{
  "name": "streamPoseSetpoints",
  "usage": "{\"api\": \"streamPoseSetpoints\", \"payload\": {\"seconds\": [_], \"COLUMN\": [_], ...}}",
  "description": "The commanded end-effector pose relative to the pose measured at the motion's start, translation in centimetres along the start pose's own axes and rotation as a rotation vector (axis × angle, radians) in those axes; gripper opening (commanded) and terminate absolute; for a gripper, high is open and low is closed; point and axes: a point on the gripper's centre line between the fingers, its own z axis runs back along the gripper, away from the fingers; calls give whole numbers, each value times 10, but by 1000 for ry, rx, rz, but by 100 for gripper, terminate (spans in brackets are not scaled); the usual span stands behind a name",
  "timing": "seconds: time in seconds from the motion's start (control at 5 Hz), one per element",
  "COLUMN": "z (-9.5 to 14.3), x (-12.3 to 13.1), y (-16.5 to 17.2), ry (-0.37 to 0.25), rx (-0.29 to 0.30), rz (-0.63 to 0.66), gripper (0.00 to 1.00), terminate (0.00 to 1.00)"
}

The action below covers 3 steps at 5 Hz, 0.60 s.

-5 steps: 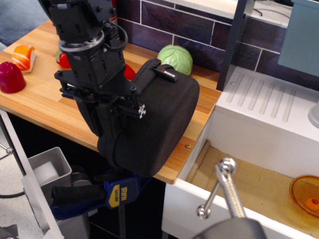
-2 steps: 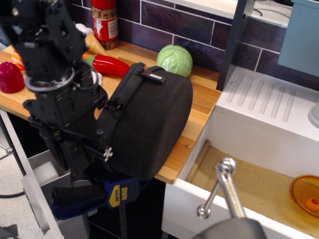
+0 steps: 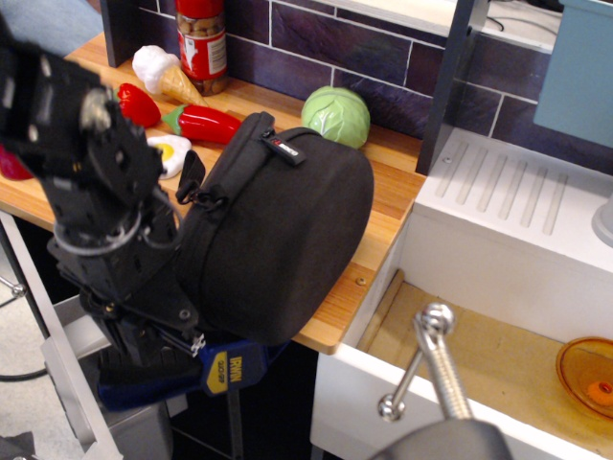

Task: Zip zipper bag

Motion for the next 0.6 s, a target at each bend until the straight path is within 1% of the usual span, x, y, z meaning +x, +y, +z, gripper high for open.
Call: {"api": "streamPoseSetpoints", "payload": {"seconds": [0.0, 0.2, 0.4], "z": [-37, -46, -42], "x": [13, 3, 0], "y": [7, 0, -3], "ry": [103, 111, 124], "rx": [57, 63, 60], "rz": [63, 60, 67], "gripper": [0, 0, 0], "terminate": [0, 0, 100]}}
